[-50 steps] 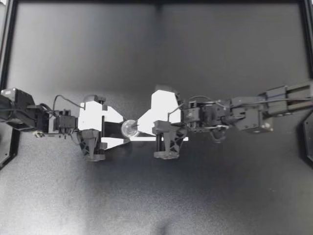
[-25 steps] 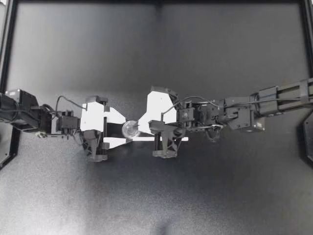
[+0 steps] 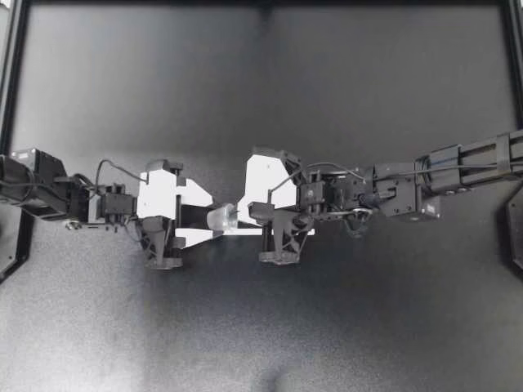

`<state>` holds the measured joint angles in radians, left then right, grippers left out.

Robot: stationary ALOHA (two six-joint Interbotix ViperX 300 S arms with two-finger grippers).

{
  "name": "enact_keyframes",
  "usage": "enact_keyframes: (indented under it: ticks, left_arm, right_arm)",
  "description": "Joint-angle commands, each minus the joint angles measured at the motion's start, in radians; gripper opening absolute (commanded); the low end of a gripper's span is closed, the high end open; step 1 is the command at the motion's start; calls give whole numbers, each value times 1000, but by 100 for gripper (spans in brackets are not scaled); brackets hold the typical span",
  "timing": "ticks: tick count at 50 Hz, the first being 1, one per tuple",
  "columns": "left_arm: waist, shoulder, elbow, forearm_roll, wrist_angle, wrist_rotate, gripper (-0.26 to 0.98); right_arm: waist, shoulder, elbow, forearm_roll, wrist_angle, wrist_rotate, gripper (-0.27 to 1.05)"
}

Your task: Pick up the plastic cup and open its lid.

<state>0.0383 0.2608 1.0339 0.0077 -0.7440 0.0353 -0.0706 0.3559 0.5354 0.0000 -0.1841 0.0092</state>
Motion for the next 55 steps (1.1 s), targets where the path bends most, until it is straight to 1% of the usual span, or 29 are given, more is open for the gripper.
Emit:
enact_keyframes:
  ticks: [1, 16, 21, 35, 39, 47, 55]
  left_arm:
    - [3, -12, -15, 0, -2, 0, 46]
    - [3, -6, -28, -2, 20, 0, 45]
    - [3, -8, -28, 0, 25, 0, 42]
    - [3, -11, -28, -2, 26, 0, 20]
    - [2, -20, -26, -2, 26, -2, 18]
    - [0, -60, -17, -2, 15, -5, 18]
    - [-12, -137, -14, 2, -34, -28, 18]
  right_arm:
    - [2, -14, -23, 2, -6, 2, -18]
    - [11, 0, -32, 3, -6, 3, -18]
    - [12, -6, -31, 3, -6, 2, -18]
    - [11, -43, -15, 3, -9, 0, -18]
    - [11, -92, 11, 2, -17, -2, -18]
    - [11, -282, 114, 0, -66, -8, -18]
    - [29, -471, 245, -12, -261, -23, -18]
